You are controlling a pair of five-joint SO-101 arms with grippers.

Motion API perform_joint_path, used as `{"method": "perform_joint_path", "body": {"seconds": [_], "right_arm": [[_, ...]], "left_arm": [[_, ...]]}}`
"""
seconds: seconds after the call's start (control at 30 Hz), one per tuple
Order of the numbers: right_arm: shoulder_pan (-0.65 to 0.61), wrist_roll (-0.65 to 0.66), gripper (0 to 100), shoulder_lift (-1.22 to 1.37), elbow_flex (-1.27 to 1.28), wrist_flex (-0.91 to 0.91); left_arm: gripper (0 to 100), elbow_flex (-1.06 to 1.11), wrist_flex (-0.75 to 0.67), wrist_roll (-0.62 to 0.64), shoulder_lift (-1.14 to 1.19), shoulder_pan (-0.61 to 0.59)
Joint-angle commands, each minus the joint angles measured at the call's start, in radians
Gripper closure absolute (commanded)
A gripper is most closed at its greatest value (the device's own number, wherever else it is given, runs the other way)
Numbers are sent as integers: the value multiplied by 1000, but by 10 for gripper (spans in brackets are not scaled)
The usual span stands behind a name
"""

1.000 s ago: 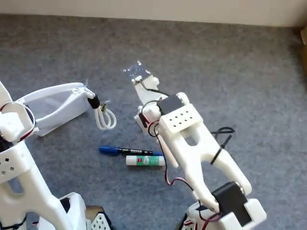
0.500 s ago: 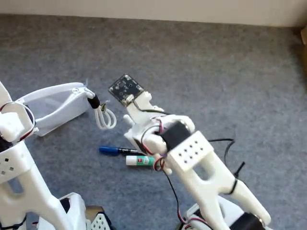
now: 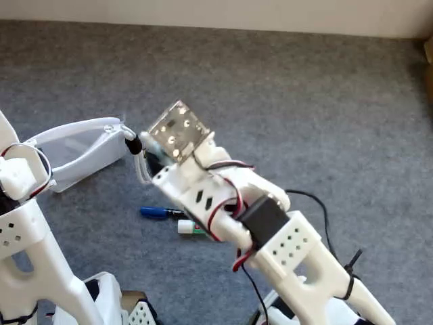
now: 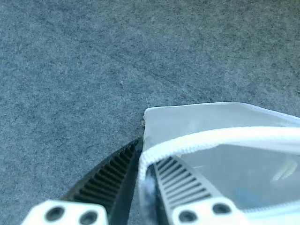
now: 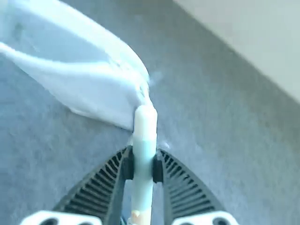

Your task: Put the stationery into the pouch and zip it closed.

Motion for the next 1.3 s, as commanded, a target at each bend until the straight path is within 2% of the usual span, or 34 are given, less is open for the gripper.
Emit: {"method": "perform_joint_path", "body": {"seconds": [0.0, 0.23, 0.43, 0.83, 1.13, 1.27], "right_arm": [[-81, -5, 993, -67, -18, -145], [-124, -5, 993, -84, -18, -351], [-174, -5, 993, -84, -15, -441], [-200, -5, 993, -54, 108, -955], [-199, -11, 993, -39, 113, -1007], [-199, -6, 993, 48, 110, -1055]], "left_arm": [[993, 19, -14, 12, 1, 21], [993, 19, -14, 12, 1, 21], [993, 19, -14, 12, 1, 21], [993, 19, -14, 12, 1, 21], [993, 31, -20, 12, 1, 21], [993, 39, -21, 12, 1, 21]]}}
